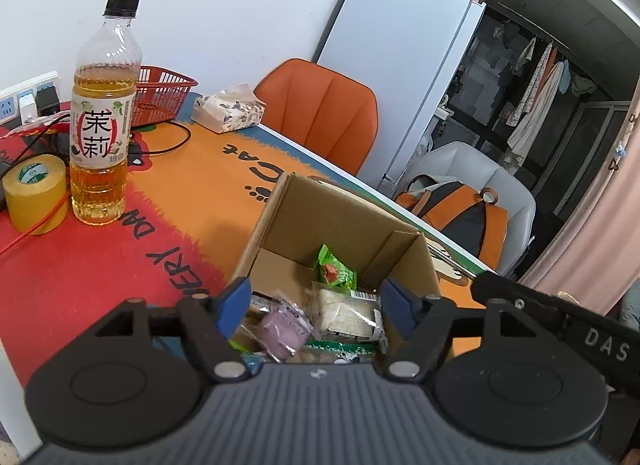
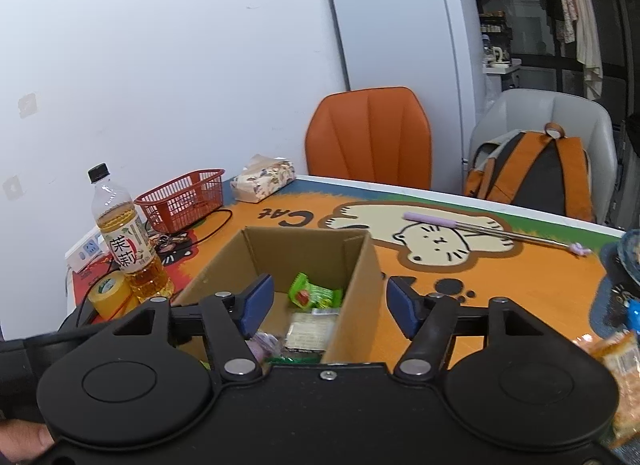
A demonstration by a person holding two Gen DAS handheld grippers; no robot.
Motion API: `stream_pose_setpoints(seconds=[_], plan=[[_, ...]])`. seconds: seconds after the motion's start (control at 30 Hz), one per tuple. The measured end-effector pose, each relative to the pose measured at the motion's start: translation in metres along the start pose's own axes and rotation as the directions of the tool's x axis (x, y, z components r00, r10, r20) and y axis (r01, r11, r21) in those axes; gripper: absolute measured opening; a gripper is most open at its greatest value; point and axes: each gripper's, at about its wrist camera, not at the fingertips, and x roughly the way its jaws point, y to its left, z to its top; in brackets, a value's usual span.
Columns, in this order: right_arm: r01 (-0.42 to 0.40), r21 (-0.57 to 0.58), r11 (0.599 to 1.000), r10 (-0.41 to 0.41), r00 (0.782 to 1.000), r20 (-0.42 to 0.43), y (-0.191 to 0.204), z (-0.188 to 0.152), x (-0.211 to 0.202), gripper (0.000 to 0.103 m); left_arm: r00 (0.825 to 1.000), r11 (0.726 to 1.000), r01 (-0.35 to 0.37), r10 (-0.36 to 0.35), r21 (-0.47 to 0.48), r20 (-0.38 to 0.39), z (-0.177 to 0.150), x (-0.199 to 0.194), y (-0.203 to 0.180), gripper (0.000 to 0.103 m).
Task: Organize snacks
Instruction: 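Carry both snacks over the box and open both grippers to drop them, then move both grippers back from the box toward the snack pile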
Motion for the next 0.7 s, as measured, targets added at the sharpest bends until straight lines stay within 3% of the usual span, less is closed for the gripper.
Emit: stream_pose_setpoints(seconds=[0.7], plan=[[0.104, 0.105, 0.989, -0.106, 0.994, 0.020, -0.059, -0.028, -0.054, 0.093, 1.000, 0.995, 0.016, -0.018, 0.103, 0.016, -0.027, -0.017, -0.056, 0.095]])
